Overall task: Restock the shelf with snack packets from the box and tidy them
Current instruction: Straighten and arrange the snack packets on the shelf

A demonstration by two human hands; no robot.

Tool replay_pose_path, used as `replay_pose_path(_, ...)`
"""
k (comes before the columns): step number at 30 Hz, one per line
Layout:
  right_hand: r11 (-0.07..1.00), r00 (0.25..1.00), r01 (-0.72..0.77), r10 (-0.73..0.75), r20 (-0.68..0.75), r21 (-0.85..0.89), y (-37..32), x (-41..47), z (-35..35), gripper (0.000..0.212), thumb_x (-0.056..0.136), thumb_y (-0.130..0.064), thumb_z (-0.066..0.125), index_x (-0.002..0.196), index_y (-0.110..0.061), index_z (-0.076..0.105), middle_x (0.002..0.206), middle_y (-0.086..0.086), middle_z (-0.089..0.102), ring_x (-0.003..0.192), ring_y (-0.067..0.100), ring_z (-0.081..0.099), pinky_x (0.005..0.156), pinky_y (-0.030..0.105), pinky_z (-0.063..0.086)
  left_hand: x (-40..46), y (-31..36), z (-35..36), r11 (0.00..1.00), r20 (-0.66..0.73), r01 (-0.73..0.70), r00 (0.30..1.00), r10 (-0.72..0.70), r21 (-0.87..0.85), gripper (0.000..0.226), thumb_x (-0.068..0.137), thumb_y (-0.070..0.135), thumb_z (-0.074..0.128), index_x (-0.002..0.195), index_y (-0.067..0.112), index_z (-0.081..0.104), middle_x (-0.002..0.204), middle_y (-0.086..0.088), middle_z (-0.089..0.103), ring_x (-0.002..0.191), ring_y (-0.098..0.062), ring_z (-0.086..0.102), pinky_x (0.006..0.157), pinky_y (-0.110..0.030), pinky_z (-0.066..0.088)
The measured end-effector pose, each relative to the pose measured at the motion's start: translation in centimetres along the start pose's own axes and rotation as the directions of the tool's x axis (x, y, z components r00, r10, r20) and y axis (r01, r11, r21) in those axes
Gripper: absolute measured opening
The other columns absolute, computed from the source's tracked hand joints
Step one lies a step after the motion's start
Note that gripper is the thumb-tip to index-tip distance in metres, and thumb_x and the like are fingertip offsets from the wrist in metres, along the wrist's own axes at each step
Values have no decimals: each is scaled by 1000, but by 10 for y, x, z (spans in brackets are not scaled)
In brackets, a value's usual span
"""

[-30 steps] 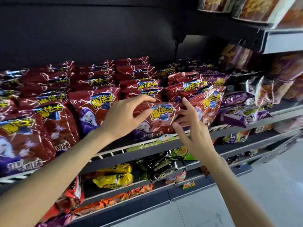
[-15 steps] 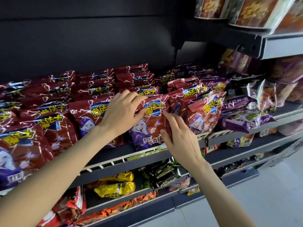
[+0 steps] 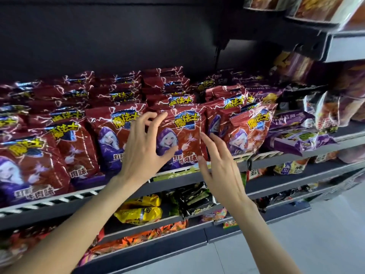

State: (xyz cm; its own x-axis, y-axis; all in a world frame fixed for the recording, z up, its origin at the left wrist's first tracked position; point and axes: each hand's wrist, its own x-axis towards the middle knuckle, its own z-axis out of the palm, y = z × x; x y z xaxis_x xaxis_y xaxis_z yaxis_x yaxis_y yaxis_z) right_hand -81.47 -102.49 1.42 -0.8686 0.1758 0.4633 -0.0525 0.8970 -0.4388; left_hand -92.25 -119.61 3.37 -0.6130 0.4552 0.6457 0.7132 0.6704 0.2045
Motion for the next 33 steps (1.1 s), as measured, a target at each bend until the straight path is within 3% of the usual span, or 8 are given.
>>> replay_pose_path(2,997,997,-56,59,51,-47,-5,9,9,55,99,-35,43,150,-30,22,151,14,29,119,33,52,76,36,52,-5,2,2,997,25,62,998,-61,-45,81,76,44,73,142,16,35,136,-15,39,114,-22,46,88,-26,40)
replay_pose_path(8,987,975,-140,152,159,-82,-20,23,24,68,96,-48,44,151,-31,9,154,17,19,109,34,58,73,33,46,-4,3,7,989,76,130,989,-125,-71,96,67,22,85,146,14,31,142,-18,30,111,-22,50,83,-22,39)
replay_pose_path(13,987,983,-147,153,101,-62,-22,25,28,64,95,-42,50,149,-27,20,152,15,25,115,33,55,73,33,48,-3,-1,14,981,70,155,987,-147,-120,92,71,11,82,146,14,30,146,-17,24,116,-19,47,93,-18,35)
replay_pose_path(18,997,998,-59,58,6,53,-31,17,23,58,93,-32,56,145,-19,33,141,15,38,107,31,58,67,26,42,-10,4,2,964,-43,100,993,-114,-245,79,76,9,75,144,10,34,146,-18,25,118,-8,39,95,1,27)
replay_pose_path(21,991,996,9,-21,90,131,-53,17,32,60,94,-28,56,147,-20,30,140,14,36,98,29,60,65,23,38,-20,-14,-18,968,-144,97,981,-132,-231,74,81,31,69,143,8,36,145,-17,25,122,-6,33,100,-14,35)
replay_pose_path(24,988,982,48,-73,173,148,-74,20,50,61,94,-25,55,148,-20,27,141,16,33,87,28,60,62,23,36,-35,-37,-31,973,-123,180,972,-198,-142,83,76,43,71,143,8,35,146,-20,24,124,-12,35,96,-24,40)
replay_pose_path(31,987,964,119,-141,227,110,-98,29,81,76,87,3,55,151,-20,20,146,18,27,89,33,61,61,27,39,-67,-72,-42,966,31,260,965,-260,18,109,65,24,86,149,14,18,155,-19,1,131,-34,36,93,-39,48)
replay_pose_path(33,989,965,132,-145,219,70,-101,34,85,85,83,10,55,152,-22,16,148,19,25,94,33,60,61,26,37,-65,-76,-44,963,43,259,964,-263,71,113,64,24,87,150,18,14,156,-19,-3,135,-36,32,91,-36,47)
